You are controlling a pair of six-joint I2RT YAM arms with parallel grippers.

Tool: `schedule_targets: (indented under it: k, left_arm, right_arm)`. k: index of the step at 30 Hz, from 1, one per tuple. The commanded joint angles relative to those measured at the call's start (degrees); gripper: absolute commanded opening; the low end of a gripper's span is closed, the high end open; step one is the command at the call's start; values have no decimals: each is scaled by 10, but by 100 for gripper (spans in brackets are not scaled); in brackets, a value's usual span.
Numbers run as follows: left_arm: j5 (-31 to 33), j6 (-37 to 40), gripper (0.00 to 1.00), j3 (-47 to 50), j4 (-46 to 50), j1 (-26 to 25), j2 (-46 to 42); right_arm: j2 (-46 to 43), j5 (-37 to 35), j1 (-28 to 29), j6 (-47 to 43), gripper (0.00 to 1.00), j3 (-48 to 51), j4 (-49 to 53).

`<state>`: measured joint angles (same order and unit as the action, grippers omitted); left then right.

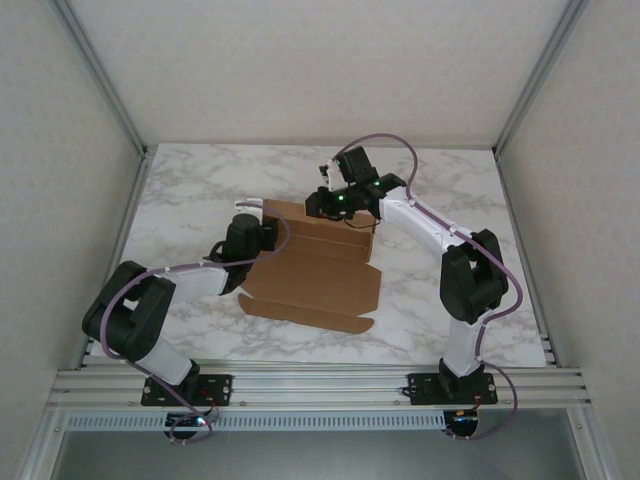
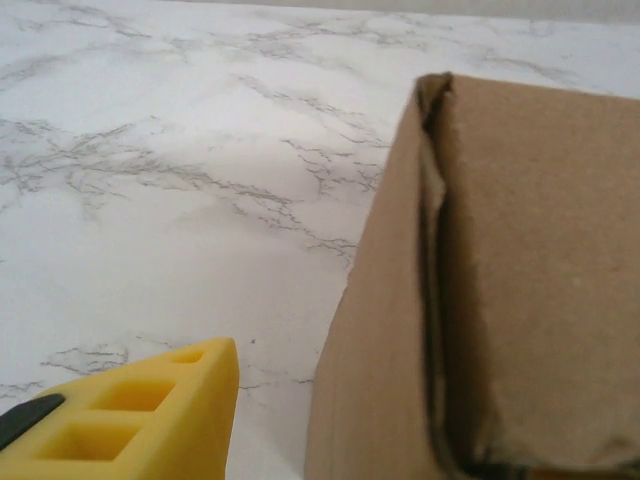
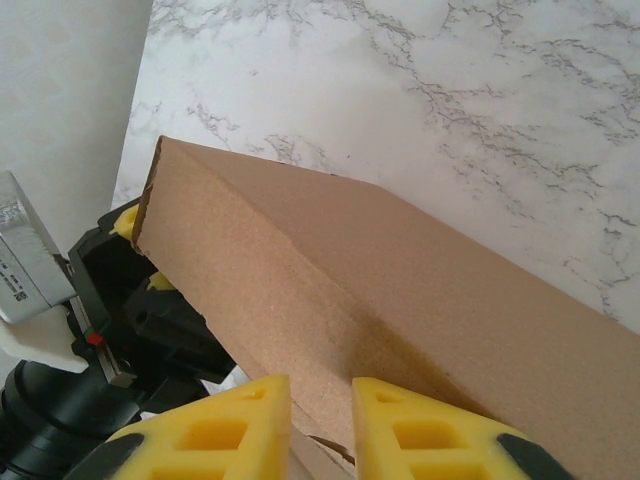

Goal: Fold the paper box

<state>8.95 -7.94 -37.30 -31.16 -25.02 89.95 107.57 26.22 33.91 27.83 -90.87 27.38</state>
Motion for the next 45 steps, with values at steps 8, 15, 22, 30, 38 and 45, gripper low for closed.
schedule_targets:
  k: [8,15,22,30,38,45]
  left_arm:
    - [12,-31,37,-5,-36,5,52]
    - [15,-19,15,-42,-34,5,89]
    - [9,6,0,-44,-36,9,91]
    - [-58,62,0,-21,-49,12,59]
    - [-133,96,0,-17,-42,13,43]
    - [-150,94,0,-19,-48,17,61]
  right_arm:
    - [12,3,1,-3,24,-4,15]
    - [15,23,1,3,25,-3,4]
    - [-17,30,-1,2,33,-11,-10]
    - [19,7,-63,47,54,-85,1]
    - [171,64,-83,-4,51,-225,104]
    - [226,163,-63,-14,46,-198,66]
